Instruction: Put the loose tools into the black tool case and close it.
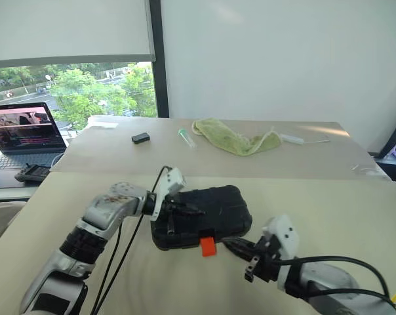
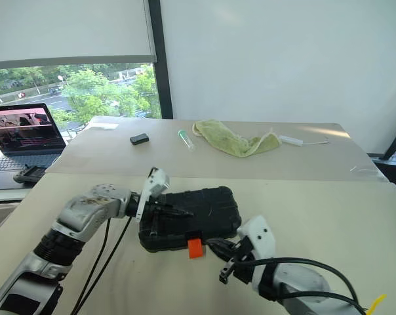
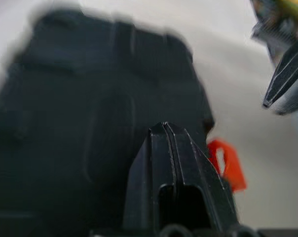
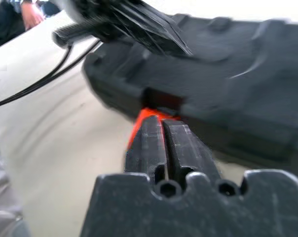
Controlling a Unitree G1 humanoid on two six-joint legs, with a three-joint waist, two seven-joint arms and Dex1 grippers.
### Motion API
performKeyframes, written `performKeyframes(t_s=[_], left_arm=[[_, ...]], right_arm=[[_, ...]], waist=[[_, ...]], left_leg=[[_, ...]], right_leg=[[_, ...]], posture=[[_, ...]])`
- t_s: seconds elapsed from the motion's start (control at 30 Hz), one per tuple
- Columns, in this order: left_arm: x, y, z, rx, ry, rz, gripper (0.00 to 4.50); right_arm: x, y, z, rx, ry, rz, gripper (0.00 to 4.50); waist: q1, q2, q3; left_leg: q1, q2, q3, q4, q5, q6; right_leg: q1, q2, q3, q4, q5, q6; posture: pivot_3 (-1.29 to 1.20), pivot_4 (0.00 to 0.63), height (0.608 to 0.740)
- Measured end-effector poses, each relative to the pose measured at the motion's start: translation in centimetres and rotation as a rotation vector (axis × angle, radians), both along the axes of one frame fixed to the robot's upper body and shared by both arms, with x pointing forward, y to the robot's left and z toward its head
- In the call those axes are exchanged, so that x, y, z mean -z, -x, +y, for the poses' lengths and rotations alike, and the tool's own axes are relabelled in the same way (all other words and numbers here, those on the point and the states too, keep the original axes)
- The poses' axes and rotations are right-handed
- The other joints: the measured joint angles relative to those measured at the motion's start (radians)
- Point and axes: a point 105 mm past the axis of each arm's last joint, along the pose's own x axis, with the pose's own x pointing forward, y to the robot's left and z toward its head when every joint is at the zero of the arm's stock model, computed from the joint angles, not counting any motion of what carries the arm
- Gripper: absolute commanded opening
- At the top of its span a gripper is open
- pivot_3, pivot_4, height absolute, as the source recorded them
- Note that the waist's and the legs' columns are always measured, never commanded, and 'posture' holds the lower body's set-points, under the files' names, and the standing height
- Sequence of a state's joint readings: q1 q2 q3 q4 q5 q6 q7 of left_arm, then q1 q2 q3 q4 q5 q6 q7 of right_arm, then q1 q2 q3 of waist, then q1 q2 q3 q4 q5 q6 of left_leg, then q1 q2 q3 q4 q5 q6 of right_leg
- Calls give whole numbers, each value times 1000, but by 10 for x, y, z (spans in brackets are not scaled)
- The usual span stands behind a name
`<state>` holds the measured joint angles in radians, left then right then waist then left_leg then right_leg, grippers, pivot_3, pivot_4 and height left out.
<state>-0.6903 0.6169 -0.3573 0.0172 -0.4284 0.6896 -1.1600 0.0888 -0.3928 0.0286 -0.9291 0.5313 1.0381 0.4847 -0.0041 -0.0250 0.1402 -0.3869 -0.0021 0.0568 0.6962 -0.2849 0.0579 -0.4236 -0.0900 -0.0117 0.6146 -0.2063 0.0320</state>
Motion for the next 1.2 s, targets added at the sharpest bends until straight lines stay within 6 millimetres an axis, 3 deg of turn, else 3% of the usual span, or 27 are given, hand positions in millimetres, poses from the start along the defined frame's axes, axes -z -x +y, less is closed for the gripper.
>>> performKeyframes(t_s=[0.27, 0.63, 0.87, 1.1, 1.13, 1.2], left_arm=[[5, -5, 1, 25, -44, -61, 0], [7, -7, 3, -36, -17, -76, 0], [9, -4, 1, -63, -6, -95, 0], [9, -4, 1, -74, -11, -95, 0], [9, -4, 1, -74, -11, -95, 0], [9, -4, 1, -73, -11, -95, 0]], right_arm=[[18, -7, -1, 89, -11, 107, 4252], [29, -14, 18, 229, -58, 232, 4252], [41, -17, 22, 297, 34, 248, 4252], [41, -14, 27, 295, 53, 257, 4252], [41, -15, 27, 296, 55, 259, 3753], [40, -15, 27, 300, 63, 260, 3319]], waist=[[5, -1, -2], [4, -1, -2], [1, -1, -4], [1, -1, -4], [1, -1, -4], [1, -1, -4]], left_leg=[[1, 0, 0, 0, 0, 1], [2, 1, 0, 0, 0, 0], [2, 1, -1, 0, 0, 0], [2, 1, -1, 0, 0, 0], [2, 1, -1, 0, 0, 0], [2, 1, -1, 0, 0, 0]], right_leg=[[2, -1, 0, 0, 0, 0], [1, -1, 1, 1, 0, 0], [1, -1, 0, 1, 0, 0], [1, -1, 0, 1, 0, 0], [1, -1, 0, 1, 0, 0], [1, -1, 0, 1, 0, 0]], posture=[[0, 150, 740], [0, 150, 740], [0, 150, 740], [0, 150, 740], [0, 150, 740], [0, 150, 740]])
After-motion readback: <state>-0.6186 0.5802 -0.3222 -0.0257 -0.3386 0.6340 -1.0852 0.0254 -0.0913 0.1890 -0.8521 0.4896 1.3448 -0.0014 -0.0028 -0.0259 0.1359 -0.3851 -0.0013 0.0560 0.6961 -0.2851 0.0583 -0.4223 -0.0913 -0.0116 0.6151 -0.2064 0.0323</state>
